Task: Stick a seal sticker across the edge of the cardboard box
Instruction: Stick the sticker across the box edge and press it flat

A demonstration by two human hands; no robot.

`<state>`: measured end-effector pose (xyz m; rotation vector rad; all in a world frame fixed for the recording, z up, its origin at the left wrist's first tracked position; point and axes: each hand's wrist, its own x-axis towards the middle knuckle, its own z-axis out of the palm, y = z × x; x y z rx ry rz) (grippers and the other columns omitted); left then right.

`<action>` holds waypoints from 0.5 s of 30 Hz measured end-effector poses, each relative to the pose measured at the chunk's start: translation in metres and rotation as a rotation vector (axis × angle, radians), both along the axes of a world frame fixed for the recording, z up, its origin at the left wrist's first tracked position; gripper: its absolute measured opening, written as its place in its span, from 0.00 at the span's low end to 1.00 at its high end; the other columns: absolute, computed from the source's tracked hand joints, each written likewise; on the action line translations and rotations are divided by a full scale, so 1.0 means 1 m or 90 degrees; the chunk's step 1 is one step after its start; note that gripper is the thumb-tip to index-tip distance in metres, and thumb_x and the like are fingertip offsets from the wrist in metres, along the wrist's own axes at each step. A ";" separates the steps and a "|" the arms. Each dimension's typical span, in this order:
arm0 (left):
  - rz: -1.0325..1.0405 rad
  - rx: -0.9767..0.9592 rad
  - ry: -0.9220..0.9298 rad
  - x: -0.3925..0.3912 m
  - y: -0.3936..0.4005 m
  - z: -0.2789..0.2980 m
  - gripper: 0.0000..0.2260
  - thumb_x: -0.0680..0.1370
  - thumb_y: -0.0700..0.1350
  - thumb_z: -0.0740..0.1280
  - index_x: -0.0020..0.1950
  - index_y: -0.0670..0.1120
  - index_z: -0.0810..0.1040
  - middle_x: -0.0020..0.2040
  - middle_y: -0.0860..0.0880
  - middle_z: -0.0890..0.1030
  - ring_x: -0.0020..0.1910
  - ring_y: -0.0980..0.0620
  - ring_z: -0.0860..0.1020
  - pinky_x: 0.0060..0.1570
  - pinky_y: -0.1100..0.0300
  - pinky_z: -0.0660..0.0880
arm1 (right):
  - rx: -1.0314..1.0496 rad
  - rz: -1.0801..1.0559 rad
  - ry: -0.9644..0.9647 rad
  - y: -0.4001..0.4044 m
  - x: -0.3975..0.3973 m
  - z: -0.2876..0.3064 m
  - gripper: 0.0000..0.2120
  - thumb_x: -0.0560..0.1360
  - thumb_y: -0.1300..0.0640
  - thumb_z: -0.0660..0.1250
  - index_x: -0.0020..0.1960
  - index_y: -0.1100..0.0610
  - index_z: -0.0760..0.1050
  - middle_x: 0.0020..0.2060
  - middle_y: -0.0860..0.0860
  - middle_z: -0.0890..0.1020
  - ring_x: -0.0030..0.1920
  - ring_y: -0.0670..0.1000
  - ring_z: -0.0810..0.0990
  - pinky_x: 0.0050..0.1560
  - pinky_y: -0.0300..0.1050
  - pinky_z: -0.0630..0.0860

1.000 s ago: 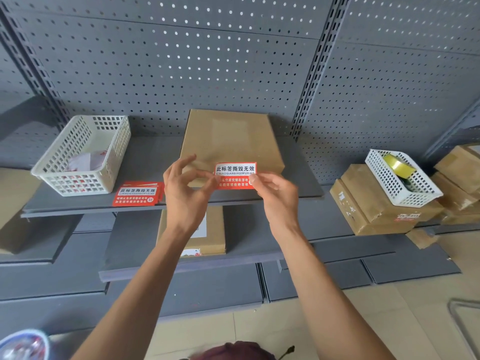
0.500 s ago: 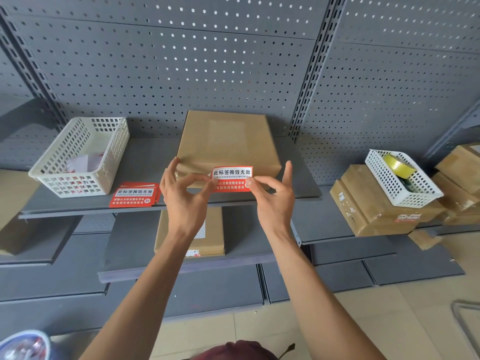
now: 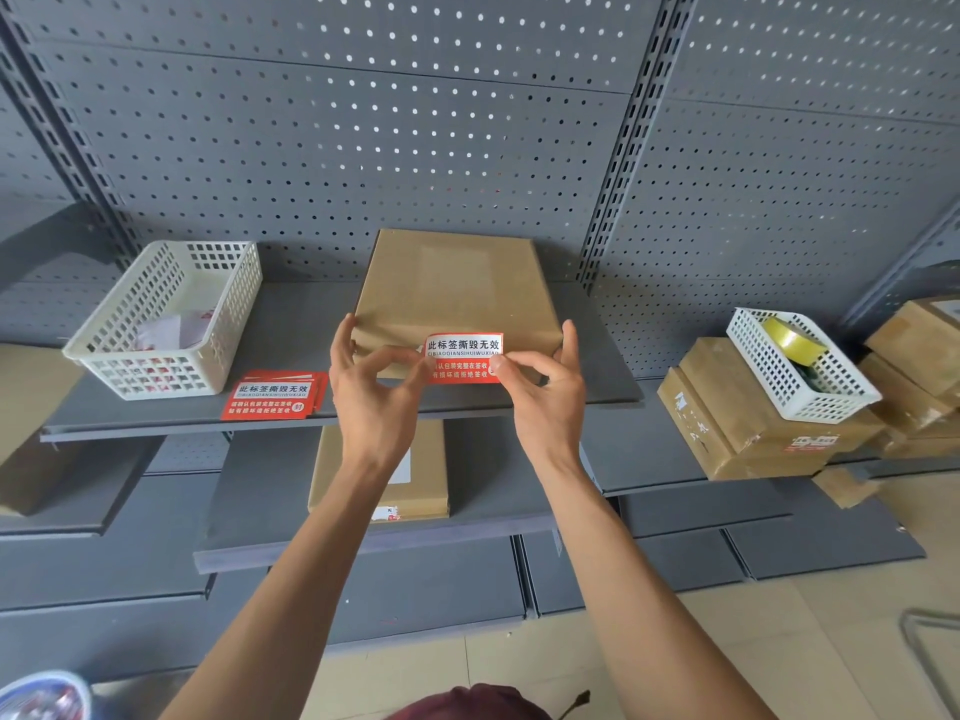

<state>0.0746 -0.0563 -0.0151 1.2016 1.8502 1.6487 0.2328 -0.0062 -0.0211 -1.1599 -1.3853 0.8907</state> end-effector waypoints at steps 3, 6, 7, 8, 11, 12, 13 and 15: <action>0.001 0.025 0.023 -0.001 0.001 0.005 0.03 0.73 0.53 0.76 0.43 0.58 0.83 0.79 0.55 0.61 0.76 0.51 0.62 0.73 0.47 0.63 | 0.013 -0.005 0.002 0.002 -0.002 0.007 0.01 0.73 0.55 0.77 0.44 0.52 0.86 0.81 0.50 0.54 0.75 0.30 0.56 0.75 0.40 0.61; 0.006 0.044 0.046 -0.003 0.004 0.015 0.02 0.73 0.54 0.75 0.42 0.59 0.83 0.78 0.57 0.62 0.74 0.52 0.63 0.72 0.45 0.63 | 0.035 -0.008 0.003 0.008 -0.003 0.018 0.02 0.73 0.57 0.77 0.43 0.52 0.86 0.81 0.50 0.54 0.71 0.25 0.56 0.72 0.32 0.61; 0.009 0.045 0.054 -0.003 0.005 0.019 0.02 0.73 0.54 0.75 0.42 0.59 0.84 0.77 0.59 0.62 0.73 0.53 0.63 0.71 0.43 0.63 | 0.042 -0.008 0.002 0.010 -0.004 0.022 0.03 0.73 0.58 0.76 0.42 0.51 0.85 0.81 0.50 0.55 0.70 0.23 0.56 0.69 0.28 0.60; 0.014 0.044 0.063 -0.004 0.007 0.023 0.02 0.73 0.55 0.75 0.42 0.59 0.84 0.77 0.60 0.62 0.73 0.53 0.62 0.70 0.42 0.63 | 0.048 -0.008 -0.001 0.013 -0.004 0.026 0.04 0.73 0.57 0.76 0.41 0.49 0.85 0.81 0.50 0.55 0.70 0.23 0.56 0.67 0.26 0.59; 0.022 0.045 0.063 -0.004 0.013 0.035 0.04 0.72 0.55 0.75 0.42 0.57 0.85 0.77 0.60 0.63 0.74 0.54 0.59 0.71 0.41 0.61 | 0.064 -0.011 -0.004 0.020 -0.005 0.035 0.06 0.73 0.55 0.77 0.40 0.45 0.84 0.81 0.49 0.56 0.74 0.32 0.57 0.69 0.30 0.58; 0.023 0.049 0.057 -0.003 0.015 0.039 0.04 0.73 0.55 0.75 0.42 0.56 0.85 0.77 0.60 0.63 0.75 0.54 0.58 0.71 0.41 0.60 | 0.068 -0.012 -0.002 0.022 -0.006 0.039 0.06 0.73 0.55 0.76 0.40 0.45 0.84 0.81 0.48 0.56 0.75 0.35 0.57 0.70 0.32 0.58; 0.024 0.055 0.050 -0.003 0.017 0.043 0.03 0.73 0.54 0.75 0.42 0.56 0.84 0.77 0.59 0.63 0.75 0.54 0.58 0.71 0.41 0.60 | 0.071 -0.015 0.002 0.024 -0.007 0.042 0.05 0.72 0.55 0.76 0.40 0.45 0.84 0.81 0.48 0.56 0.76 0.37 0.57 0.71 0.34 0.58; 0.022 0.066 0.029 -0.002 0.021 0.049 0.03 0.72 0.53 0.74 0.41 0.56 0.84 0.76 0.59 0.63 0.74 0.53 0.57 0.72 0.42 0.59 | 0.075 -0.021 0.009 0.027 -0.009 0.047 0.04 0.72 0.54 0.76 0.41 0.46 0.84 0.81 0.48 0.56 0.77 0.38 0.57 0.72 0.36 0.59</action>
